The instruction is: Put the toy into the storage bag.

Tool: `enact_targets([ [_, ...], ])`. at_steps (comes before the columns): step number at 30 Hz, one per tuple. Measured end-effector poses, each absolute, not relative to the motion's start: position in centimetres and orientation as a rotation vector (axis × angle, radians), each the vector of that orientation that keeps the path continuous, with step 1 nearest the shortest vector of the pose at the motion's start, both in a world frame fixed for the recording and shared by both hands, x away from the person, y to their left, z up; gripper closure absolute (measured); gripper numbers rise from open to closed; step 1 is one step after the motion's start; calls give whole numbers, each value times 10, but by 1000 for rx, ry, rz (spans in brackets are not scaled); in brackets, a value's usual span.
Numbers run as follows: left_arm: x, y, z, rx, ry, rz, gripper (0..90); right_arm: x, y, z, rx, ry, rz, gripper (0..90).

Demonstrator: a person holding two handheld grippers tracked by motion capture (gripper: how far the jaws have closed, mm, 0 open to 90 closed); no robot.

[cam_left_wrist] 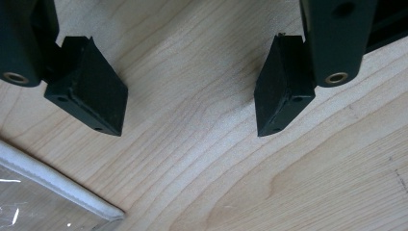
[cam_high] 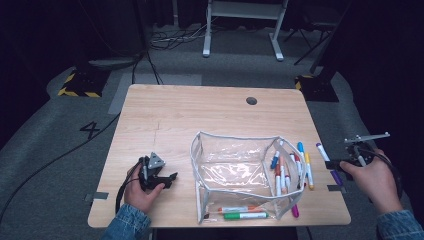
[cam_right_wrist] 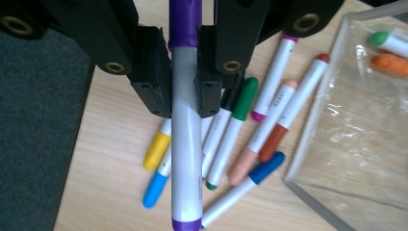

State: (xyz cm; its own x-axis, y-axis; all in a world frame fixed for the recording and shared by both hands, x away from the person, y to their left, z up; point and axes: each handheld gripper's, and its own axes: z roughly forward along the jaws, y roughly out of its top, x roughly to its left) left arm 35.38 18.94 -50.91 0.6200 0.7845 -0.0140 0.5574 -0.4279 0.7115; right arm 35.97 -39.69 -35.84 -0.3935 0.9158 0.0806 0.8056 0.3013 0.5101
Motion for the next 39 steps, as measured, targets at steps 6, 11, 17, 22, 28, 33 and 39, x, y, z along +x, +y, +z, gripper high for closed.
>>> enact_targets([
  [6,354,189,-509,2148,1048,421,280,356,-377,-324,1488,2353,786,766],
  [11,354,189,-509,2148,1048,420,279,353,-357,-301,1393,2386,811,767],
  [17,354,189,-509,2148,1048,420,279,350,-336,-285,1323,2417,818,767],
  [22,354,189,-509,2148,1048,420,279,345,-306,-270,1199,2485,844,767],
  [28,354,189,-509,2148,1048,420,279,342,-274,-262,1065,2564,844,767],
  [33,354,189,-509,2149,1047,420,280,342,-252,-262,983,2633,844,766],
  [39,354,189,-509,2148,1048,420,280,344,-224,-266,882,2719,827,767],
])
